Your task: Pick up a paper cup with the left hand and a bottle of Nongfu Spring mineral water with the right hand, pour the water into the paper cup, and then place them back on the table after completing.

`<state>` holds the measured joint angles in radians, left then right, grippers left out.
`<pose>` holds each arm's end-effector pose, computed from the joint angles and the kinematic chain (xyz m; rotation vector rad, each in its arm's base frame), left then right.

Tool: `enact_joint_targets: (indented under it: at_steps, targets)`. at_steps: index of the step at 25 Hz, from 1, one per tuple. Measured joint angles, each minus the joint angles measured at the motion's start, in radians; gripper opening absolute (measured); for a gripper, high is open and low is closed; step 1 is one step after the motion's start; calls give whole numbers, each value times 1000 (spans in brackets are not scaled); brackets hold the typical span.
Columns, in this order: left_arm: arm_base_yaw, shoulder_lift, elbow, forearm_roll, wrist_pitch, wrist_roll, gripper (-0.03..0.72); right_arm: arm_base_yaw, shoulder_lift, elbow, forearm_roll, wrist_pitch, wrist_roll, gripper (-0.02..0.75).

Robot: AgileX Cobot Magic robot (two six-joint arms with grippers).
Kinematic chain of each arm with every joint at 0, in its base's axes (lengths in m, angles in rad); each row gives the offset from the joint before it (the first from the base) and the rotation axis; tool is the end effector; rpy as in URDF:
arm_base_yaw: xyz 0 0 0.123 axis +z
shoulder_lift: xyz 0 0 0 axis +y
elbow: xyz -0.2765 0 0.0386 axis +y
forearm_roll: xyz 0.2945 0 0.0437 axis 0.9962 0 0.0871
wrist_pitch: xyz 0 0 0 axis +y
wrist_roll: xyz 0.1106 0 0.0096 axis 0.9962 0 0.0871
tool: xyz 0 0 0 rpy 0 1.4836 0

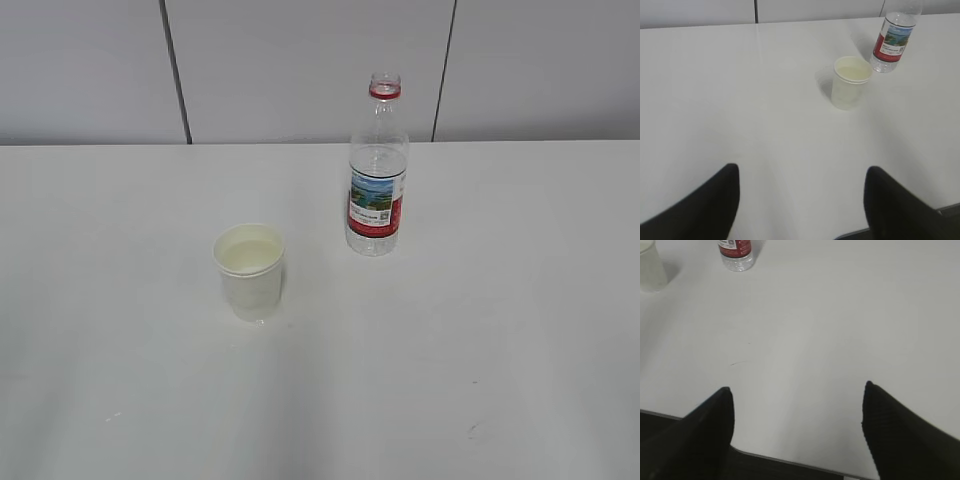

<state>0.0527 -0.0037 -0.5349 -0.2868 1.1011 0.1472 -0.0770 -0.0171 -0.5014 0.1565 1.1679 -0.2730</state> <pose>0.0515 -0.0253 0.3016 0.1220 2.0161 -0.2159 0.0513 0.0120 0.2826 -0.2268 2.1100 -0.0177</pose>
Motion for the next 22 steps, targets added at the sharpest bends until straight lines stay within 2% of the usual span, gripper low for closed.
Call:
enact_joint_targets:
  at_steps: [6, 22]
  targets:
    - [0, 0, 3, 0, -1, 0, 480, 65, 0, 0, 0, 0, 4, 590]
    - [0, 0, 3, 22, -1, 0, 480, 67, 0, 0, -35, -3, 44, 589]
